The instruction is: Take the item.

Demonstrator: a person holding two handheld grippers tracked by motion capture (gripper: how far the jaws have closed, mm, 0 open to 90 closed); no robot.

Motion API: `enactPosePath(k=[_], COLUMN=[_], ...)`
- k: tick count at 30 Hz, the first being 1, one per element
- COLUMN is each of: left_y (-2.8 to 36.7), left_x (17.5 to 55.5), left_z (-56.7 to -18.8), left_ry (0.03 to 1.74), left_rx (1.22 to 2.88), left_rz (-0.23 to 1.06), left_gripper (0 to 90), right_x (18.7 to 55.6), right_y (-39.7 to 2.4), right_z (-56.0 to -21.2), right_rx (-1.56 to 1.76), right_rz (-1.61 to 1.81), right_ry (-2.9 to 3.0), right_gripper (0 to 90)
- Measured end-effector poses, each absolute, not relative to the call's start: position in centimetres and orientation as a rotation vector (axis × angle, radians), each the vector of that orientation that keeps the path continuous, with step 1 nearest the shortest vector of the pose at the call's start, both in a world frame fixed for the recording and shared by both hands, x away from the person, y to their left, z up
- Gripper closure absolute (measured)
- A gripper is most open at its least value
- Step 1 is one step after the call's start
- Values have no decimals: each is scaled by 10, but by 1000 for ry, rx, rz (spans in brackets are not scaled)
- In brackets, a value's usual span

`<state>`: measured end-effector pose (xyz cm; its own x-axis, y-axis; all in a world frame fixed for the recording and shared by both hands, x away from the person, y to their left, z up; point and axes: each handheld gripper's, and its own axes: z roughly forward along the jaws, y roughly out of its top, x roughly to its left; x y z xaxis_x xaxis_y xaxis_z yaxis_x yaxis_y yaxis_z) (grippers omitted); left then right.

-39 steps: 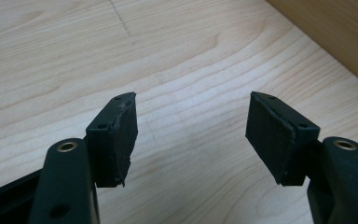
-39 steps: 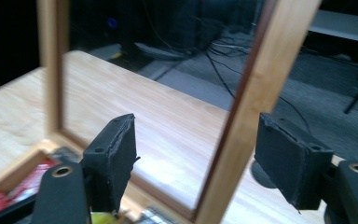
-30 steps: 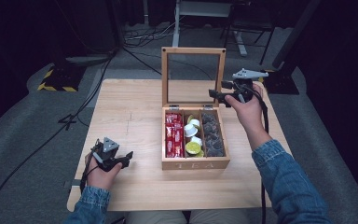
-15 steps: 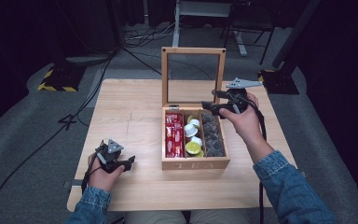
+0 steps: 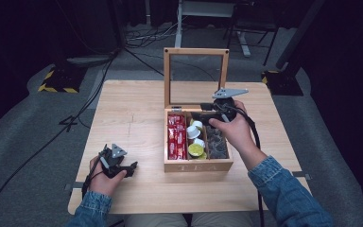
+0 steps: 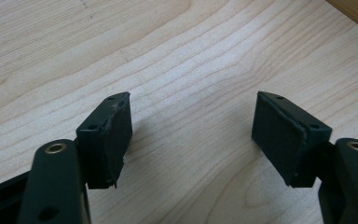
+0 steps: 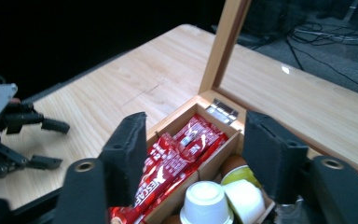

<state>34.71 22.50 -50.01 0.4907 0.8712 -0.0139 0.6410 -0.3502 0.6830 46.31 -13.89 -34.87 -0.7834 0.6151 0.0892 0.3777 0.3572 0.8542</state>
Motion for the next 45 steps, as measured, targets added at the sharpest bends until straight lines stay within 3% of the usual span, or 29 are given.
enactPosePath(k=[13, 29, 45], left_y=[228, 227, 225], left_x=[346, 348, 347], left_z=[-504, -504, -504], left_ry=[1217, 1220, 1206], left_rx=[2081, 2081, 2091], left_rz=[477, 463, 469], left_gripper=[262, 246, 251], right_x=[459, 448, 445], right_y=[-113, -71, -56], right_z=[-367, -405, -426], right_rx=[833, 898, 1044], right_rz=[1288, 1142, 986], right_ry=[2453, 2562, 2524], right_gripper=[467, 441, 446])
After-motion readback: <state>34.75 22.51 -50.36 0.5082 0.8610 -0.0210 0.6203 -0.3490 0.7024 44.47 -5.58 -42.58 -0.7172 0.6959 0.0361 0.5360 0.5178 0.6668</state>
